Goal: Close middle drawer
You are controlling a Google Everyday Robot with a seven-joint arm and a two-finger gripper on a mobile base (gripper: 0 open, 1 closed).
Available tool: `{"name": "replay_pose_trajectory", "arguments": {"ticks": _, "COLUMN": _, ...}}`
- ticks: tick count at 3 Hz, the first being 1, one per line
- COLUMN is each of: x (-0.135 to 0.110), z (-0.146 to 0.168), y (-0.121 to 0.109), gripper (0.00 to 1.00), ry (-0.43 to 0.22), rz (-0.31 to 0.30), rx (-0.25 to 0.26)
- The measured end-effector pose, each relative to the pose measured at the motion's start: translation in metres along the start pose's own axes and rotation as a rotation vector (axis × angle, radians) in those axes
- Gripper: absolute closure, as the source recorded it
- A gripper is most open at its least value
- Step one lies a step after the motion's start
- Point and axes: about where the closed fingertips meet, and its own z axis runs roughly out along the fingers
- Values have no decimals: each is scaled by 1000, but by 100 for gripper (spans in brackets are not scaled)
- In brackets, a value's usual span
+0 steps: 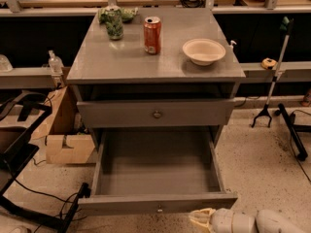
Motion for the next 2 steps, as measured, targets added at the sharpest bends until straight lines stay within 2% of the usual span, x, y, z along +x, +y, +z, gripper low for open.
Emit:
{"name": "replay_pose_trajectory", "arguments": {"ticks": 1, "x": -5, "z": 10, "y": -40, "gripper": 100, "ry": -9, "rz": -31, "rx": 10}}
{"name": "replay_pose_trajectory", "arguments": {"ticks": 2, "x": -8, "z": 11, "y": -47, "gripper": 100, "ry": -1, "rz": -41, "rx": 10}}
